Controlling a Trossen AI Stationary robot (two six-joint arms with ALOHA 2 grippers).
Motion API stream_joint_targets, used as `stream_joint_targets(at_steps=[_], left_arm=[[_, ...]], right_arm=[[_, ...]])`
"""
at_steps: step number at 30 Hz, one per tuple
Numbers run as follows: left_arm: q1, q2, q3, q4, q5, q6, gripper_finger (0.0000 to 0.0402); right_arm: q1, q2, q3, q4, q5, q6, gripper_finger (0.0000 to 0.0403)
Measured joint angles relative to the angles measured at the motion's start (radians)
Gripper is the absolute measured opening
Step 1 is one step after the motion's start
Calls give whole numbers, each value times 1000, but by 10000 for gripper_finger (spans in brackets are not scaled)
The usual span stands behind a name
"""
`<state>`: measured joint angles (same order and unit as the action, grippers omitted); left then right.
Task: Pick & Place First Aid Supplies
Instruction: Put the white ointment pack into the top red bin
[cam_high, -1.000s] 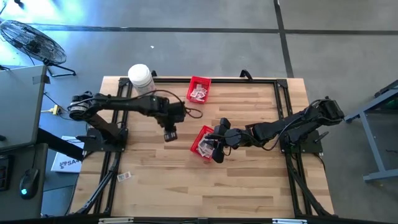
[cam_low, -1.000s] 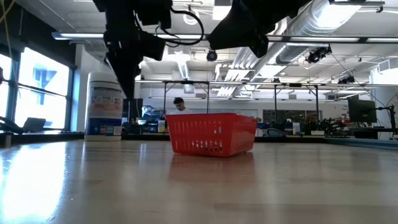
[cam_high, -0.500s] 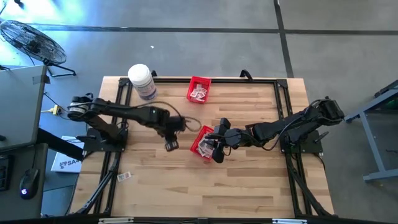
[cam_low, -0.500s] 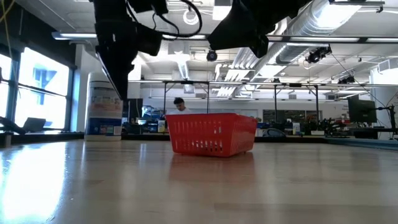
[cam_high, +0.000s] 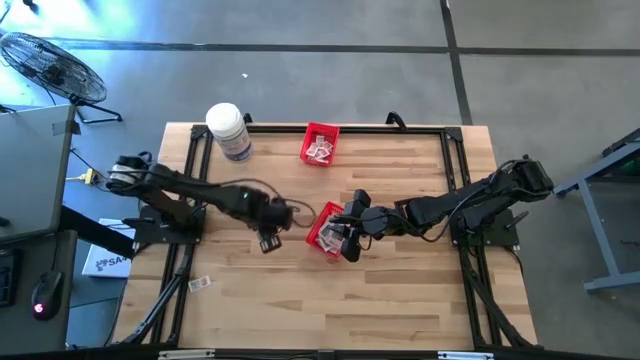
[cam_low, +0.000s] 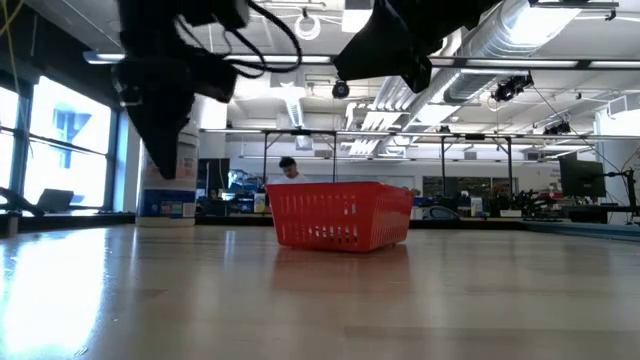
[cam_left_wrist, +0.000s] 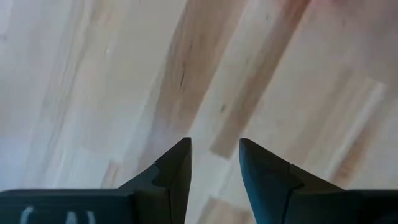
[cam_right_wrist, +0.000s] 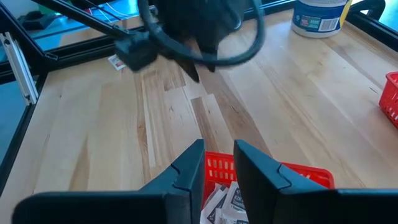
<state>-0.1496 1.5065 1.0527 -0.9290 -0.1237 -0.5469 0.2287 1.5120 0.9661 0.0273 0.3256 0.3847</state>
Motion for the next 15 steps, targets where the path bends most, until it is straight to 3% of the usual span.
stream_joint_targets(at_steps=[3,5,9,15], left_arm=[[-97,-66,-117,155,-83,-35,131],[-196,-107,-211,241,-133,-140,131],[-347,-158,-313,281,-202,-300,131],[-560,-218,-348,133,-160,-667,131]], right_arm=[[0,0,0,0,0,0,78],[0,0,0,0,0,0,78],[0,0,0,4,0,0,78],[0,0,0,8,-3,0,78]])
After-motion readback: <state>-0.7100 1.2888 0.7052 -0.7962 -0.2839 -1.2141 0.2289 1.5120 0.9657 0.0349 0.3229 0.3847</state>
